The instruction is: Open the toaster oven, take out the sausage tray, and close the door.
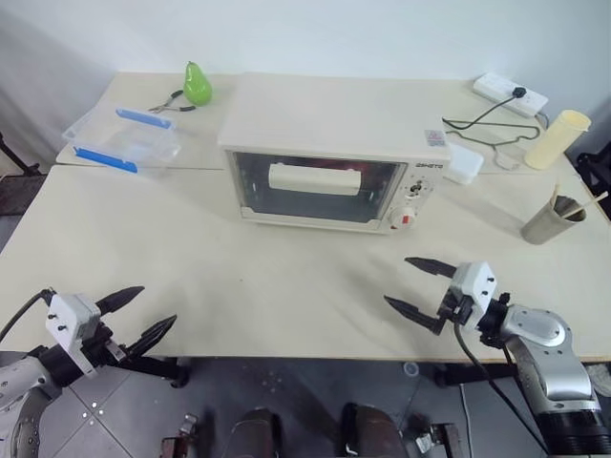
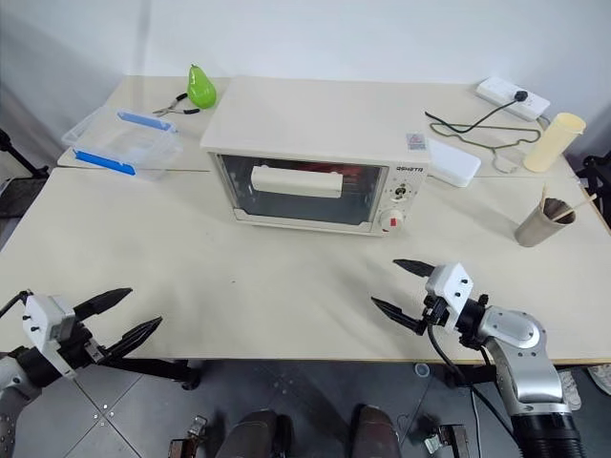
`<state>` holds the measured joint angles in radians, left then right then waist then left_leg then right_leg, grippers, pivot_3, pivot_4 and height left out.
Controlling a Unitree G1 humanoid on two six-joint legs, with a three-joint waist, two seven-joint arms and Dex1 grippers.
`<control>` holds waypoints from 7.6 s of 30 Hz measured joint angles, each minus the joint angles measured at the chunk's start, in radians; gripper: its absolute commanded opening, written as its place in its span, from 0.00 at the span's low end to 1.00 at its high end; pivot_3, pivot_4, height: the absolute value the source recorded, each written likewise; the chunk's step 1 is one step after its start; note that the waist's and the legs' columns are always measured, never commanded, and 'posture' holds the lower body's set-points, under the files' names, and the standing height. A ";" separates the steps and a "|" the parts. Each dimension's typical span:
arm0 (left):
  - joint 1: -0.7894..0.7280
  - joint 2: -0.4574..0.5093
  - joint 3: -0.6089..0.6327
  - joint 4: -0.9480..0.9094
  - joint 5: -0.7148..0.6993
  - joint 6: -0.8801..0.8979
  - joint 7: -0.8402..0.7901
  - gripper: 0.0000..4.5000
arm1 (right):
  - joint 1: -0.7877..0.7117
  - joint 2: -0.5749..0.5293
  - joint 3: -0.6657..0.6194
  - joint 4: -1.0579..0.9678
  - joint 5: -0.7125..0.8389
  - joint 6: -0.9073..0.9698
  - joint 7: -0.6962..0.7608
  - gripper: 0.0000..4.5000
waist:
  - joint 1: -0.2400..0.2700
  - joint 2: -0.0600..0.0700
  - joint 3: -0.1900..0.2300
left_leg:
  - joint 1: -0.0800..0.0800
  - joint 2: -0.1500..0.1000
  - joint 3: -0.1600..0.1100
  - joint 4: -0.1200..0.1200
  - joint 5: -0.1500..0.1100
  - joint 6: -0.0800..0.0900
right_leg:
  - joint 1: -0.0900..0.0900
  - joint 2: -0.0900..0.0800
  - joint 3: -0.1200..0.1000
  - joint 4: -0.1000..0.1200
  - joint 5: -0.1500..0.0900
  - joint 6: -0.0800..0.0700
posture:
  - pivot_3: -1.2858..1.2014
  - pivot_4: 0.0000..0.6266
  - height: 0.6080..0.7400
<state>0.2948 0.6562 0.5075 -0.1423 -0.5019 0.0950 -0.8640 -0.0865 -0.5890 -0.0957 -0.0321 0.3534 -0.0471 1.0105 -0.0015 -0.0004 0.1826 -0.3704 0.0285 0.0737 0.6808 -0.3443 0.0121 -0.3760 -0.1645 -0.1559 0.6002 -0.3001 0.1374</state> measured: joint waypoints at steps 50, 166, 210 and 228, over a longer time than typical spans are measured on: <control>-0.602 0.022 -0.065 0.054 -0.337 0.389 0.116 0.05 | -0.377 0.133 0.189 0.047 -0.022 -0.118 0.161 1.00 | -0.001 0.000 0.001 | 0.000 -0.002 0.009 0.002 -0.002 -0.003 | -0.002 0.003 0.000 0.003 0.000 -0.001 | 0.52 0.24 1.00; -0.735 -0.112 -0.289 0.198 -0.041 0.135 0.029 1.00 | -0.791 0.304 0.532 0.413 -0.935 -0.207 -0.712 0.06 | -0.055 -0.001 0.001 | -0.004 0.001 0.019 0.001 -0.002 -0.004 | -0.019 0.001 0.000 0.018 -0.001 -0.004 | 0.52 0.24 1.00; -0.518 -0.085 -0.161 -0.008 -0.123 0.222 0.056 1.00 | -0.887 0.376 0.549 0.597 -1.000 -0.104 -0.774 0.01 | -0.055 -0.001 0.001 | -0.001 0.001 0.017 0.002 -0.002 -0.004 | -0.018 0.001 0.003 0.019 -0.001 -0.004 | 0.52 0.24 1.00; -0.780 -0.072 -0.244 0.224 -0.082 0.172 -0.043 1.00 | -0.841 0.318 0.548 0.468 -0.981 -0.131 -0.678 0.01 | -0.055 -0.001 0.001 | -0.004 0.001 0.019 0.001 -0.002 -0.005 | -0.019 0.001 -0.001 0.019 -0.001 -0.004 | 0.52 0.24 1.00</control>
<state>-0.4852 0.5840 0.2634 0.0818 -0.5836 0.2667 -0.9070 -0.9271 -0.2706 0.4520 0.4355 -0.6272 -0.1786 0.3329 -0.0565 -0.0018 0.1836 -0.3740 0.0294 0.0925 0.6821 -0.3463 0.0076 -0.3948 -0.1637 -0.1567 0.6194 -0.3010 0.1336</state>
